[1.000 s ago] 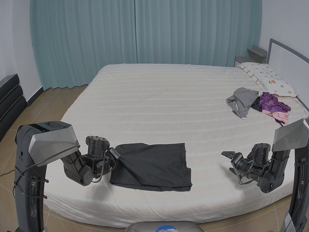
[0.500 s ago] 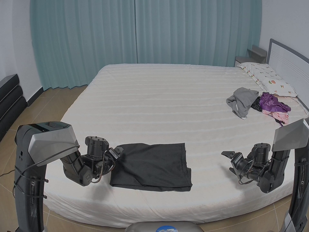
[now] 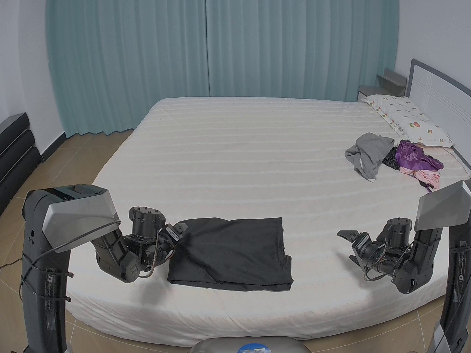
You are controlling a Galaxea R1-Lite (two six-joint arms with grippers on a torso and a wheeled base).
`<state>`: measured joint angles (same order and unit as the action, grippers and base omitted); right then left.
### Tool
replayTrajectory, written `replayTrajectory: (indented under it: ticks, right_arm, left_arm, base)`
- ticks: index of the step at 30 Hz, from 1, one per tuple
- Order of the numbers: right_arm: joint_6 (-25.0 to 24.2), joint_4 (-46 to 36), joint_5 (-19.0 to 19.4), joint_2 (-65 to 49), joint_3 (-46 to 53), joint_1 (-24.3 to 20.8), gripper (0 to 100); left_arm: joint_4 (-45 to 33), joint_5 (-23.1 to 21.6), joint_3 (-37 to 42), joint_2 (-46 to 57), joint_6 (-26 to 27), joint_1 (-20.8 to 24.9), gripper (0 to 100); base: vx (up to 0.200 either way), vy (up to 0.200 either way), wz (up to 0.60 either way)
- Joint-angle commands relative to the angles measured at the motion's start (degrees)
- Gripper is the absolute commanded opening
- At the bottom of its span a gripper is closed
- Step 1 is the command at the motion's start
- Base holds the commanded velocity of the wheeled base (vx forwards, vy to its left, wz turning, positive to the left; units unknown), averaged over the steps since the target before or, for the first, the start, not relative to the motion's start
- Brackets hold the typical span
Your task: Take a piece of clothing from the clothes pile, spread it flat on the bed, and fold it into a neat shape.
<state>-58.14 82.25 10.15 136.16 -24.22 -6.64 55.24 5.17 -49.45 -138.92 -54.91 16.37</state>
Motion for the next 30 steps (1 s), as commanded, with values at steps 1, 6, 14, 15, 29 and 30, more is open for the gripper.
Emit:
replayTrajectory:
  ticks: [1,6,14,15,29,30]
  right_arm:
    - [0.1,-0.1,0.0,0.1,0.1,0.0,100]
    - [0.1,0.0,-0.3,-0.1,0.1,-1.4,100]
    - [3.9,-0.2,-1.5,-4.0,2.3,-4.7,100]
    - [4.3,-0.2,-1.7,-3.9,2.3,-4.9,100]
    - [16.1,2.7,-11.5,-26.6,15.9,-7.8,100]
    - [16.3,2.7,-11.6,-26.9,16.0,-7.8,100]
  left_arm:
    - [0.0,0.0,0.3,0.8,-0.1,-0.6,100]
    - [0.6,0.2,2.7,3.0,0.1,-0.7,100]
    - [0.3,1.1,9.8,12.4,0.3,0.1,100]
    - [0.4,1.2,10.0,12.5,0.4,0.2,100]
    - [0.8,10.7,23.1,45.0,7.4,5.2,100]
    - [0.8,10.8,23.2,45.2,7.5,5.2,100]
  base:
    - [0.0,0.0,0.0]
    - [0.0,0.0,0.0]
    - [0.0,0.0,0.0]
    - [0.0,0.0,0.0]
    - [0.0,0.0,0.0]
    - [0.0,0.0,0.0]
